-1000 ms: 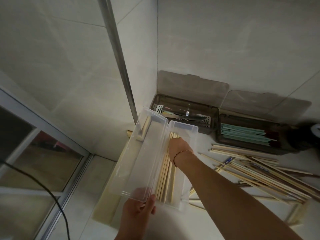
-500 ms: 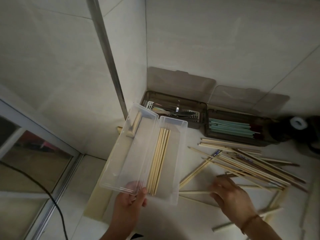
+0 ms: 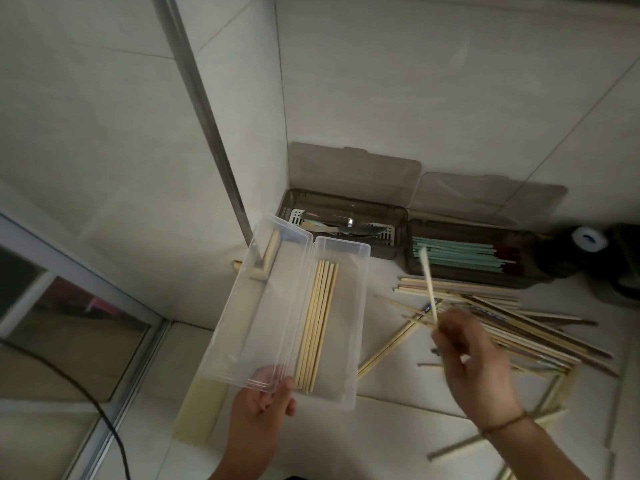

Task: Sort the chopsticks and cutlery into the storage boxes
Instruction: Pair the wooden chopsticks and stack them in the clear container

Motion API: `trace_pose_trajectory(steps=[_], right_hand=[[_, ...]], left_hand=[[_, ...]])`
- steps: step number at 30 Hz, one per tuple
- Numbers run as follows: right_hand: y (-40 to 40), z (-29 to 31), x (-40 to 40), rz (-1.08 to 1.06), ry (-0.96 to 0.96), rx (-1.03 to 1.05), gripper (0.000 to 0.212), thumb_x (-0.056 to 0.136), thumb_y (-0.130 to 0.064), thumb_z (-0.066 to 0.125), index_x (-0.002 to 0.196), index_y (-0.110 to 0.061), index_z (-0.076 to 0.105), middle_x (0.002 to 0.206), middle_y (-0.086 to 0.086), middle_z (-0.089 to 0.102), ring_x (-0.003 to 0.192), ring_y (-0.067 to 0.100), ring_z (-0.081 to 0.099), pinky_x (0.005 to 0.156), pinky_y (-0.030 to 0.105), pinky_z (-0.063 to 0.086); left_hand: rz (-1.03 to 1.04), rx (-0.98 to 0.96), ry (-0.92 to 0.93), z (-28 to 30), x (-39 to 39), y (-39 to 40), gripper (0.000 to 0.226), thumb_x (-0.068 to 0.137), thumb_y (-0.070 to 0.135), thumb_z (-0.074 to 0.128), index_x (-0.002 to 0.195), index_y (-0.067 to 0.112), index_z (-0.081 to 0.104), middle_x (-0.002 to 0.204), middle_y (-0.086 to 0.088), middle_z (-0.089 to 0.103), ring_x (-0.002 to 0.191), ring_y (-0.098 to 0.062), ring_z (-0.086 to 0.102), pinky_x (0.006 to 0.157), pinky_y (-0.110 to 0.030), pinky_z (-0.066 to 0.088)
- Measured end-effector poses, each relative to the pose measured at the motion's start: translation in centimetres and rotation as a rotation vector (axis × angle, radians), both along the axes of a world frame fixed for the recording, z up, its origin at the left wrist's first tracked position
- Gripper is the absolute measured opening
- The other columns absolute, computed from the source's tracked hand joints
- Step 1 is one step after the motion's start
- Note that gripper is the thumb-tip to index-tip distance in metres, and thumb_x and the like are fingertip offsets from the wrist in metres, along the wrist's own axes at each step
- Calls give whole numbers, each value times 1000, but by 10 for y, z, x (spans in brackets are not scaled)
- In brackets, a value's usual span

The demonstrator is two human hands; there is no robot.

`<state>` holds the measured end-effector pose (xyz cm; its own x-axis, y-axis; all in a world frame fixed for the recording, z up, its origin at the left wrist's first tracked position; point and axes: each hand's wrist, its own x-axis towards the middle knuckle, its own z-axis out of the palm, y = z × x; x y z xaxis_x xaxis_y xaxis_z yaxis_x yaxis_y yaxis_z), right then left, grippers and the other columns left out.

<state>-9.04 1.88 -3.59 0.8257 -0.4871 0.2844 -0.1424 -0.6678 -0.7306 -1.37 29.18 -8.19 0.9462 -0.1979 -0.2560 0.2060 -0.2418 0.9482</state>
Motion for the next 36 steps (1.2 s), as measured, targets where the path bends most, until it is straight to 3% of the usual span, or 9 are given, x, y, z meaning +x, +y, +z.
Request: trace_pose_trajectory(steps=[3, 6, 11, 15, 18, 24, 30, 32, 36], right_hand=[[39, 28, 48, 89, -69, 183, 27, 87, -11, 65, 101, -32, 54, 72, -10, 64, 54, 8, 63, 52, 22, 52], [69, 31, 96, 201, 303, 55, 8, 88, -15, 62, 93, -20, 64, 70, -3, 68, 58, 8, 64, 64, 28, 56], [89, 13, 146, 269, 927, -303, 20, 90, -5, 50, 108, -7, 61, 109, 11, 62, 99, 24, 63, 81, 30, 51], [94, -1, 159, 261, 1023, -351, 32, 89, -1, 52, 120, -4, 58, 120, 12, 59, 112, 26, 59, 90, 35, 50], [100, -6, 162, 309, 1067, -406, 36, 88, 0, 52, 124, -4, 56, 124, 12, 58, 114, 27, 57, 91, 37, 50], [98, 0, 147, 433, 942, -483, 30, 88, -2, 45, 116, -8, 52, 112, 10, 58, 98, 25, 60, 75, 33, 48], [46, 3, 61, 191, 64, -262, 12, 83, -7, 66, 91, -17, 67, 91, -6, 64, 81, 7, 59, 74, 19, 48], [25, -13, 17, 90, 137, -272, 9, 81, -14, 66, 85, -22, 66, 84, -11, 61, 75, 7, 58, 65, 20, 49], [2, -60, -48, 214, 411, -523, 20, 78, -44, 55, 79, -30, 69, 87, -11, 63, 75, 19, 62, 53, 26, 52]], left_hand=[[-4, -3, -14, -3, 0, 1, 4, 92, 9, 63, 92, 9, 67, 60, -19, 63, 51, -16, 62, 56, -29, 53], [-2, -21, -3, -5, 2, 2, 5, 91, 14, 63, 94, 13, 67, 61, -19, 64, 53, -18, 63, 59, -33, 56], [-18, -15, -7, -9, 4, 4, 3, 90, 11, 64, 93, 12, 66, 59, -16, 65, 53, -22, 64, 55, -30, 55], [-17, -26, -6, -11, 3, 6, 10, 90, 0, 62, 94, 8, 65, 60, -18, 63, 50, -18, 62, 53, -24, 52], [-16, -47, -33, -13, 3, 6, 1, 91, 10, 65, 92, 11, 65, 60, -18, 62, 51, -22, 62, 53, -28, 53], [-47, -42, -43, -13, 3, 7, 4, 91, 14, 64, 93, 10, 65, 62, -19, 63, 53, -20, 63, 55, -25, 53], [-71, -100, 17, -8, 3, 7, 7, 92, 11, 63, 95, 6, 66, 64, -17, 63, 56, -15, 62, 56, -21, 51], [-33, -119, 33, -9, 2, 6, 7, 91, 13, 64, 95, 7, 66, 63, -11, 63, 56, -17, 62, 55, -22, 51], [0, -117, 35, -12, 1, 4, 18, 90, 19, 66, 97, 2, 66, 63, -8, 64, 56, -19, 62, 54, -25, 52]])
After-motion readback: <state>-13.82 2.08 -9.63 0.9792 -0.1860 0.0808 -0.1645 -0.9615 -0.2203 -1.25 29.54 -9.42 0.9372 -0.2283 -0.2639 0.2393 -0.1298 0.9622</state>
